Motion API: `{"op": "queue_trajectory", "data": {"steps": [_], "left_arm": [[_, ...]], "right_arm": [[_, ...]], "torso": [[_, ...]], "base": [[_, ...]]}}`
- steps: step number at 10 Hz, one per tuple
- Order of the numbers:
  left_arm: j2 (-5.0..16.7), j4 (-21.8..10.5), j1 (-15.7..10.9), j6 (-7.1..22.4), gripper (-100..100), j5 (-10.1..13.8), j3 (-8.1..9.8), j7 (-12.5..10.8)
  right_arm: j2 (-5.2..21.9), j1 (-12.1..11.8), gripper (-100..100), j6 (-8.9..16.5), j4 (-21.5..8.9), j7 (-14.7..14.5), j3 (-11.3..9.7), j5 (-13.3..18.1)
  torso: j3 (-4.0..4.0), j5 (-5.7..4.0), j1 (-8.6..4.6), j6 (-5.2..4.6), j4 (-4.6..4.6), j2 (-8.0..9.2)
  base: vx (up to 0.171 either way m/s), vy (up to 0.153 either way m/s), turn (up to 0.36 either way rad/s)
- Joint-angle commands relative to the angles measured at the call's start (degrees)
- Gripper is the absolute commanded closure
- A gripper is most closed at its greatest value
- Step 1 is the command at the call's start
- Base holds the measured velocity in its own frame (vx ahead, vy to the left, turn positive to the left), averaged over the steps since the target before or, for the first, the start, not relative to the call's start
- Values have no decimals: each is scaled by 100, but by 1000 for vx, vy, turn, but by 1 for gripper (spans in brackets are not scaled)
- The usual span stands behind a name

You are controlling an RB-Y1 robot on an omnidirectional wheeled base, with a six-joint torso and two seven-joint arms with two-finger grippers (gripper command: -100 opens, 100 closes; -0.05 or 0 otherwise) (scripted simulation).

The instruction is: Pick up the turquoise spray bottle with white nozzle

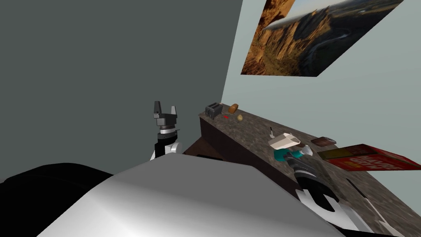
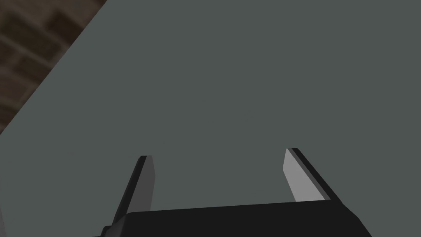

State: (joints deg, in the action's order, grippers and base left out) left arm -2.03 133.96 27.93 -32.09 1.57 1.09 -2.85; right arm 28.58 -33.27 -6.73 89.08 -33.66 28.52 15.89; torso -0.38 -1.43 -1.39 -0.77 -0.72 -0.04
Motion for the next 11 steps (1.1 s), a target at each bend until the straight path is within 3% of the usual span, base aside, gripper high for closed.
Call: {"op": "queue_trajectory", "data": {"steps": [1, 2, 4, 5, 7, 8, 10, 11], "left_arm": [[0, 0, 0, 0, 0, 0, 0, 0], [0, 0, -1, 0, 0, 0, 0, 0], [0, 0, 0, 0, 0, 0, 0, 0], [0, 0, -1, 0, 0, 0, 0, 0], [0, 0, 0, 0, 0, 0, 0, 0], [0, 0, -1, 0, 0, 0, 0, 0], [0, 0, 0, 0, 0, 0, 0, 0], [0, 0, -1, 0, 0, 0, -1, 0]], "right_arm": [[-53, -92, 100, -25, 229, 19, 11, 39], [-263, -379, 100, -46, 441, 207, 19, 261], [-263, -442, 100, -46, 691, 207, 19, 261], [-473, -692, 100, -66, 879, 395, 27, 483], [-473, -791, 100, -66, 1152, 395, 27, 483], [-684, -1040, 100, -87, 1350, 582, 34, 706], [-684, -1140, 100, -87, 1614, 582, 34, 706], [-681, -1151, 100, -104, 1530, 585, 52, 689]], "torso": [[0, 0, 0, 0, 0, 0], [4, 2, 7, 7, 3, 7], [-1, 2, 3, 0, 0, -2], [3, 4, 7, 9, 3, 6], [0, 2, 3, 0, 0, -1], [4, 3, 9, 7, 3, 7], [-4, 4, 7, 4, 0, -7], [3, 5, 13, 10, 3, 5]], "base": [[45, -21, -5], [94, -27, -125], [67, -29, -48], [86, -39, -86], [70, -26, -65], [111, -39, -125], [78, -16, -45], [11, -2, 9]]}}
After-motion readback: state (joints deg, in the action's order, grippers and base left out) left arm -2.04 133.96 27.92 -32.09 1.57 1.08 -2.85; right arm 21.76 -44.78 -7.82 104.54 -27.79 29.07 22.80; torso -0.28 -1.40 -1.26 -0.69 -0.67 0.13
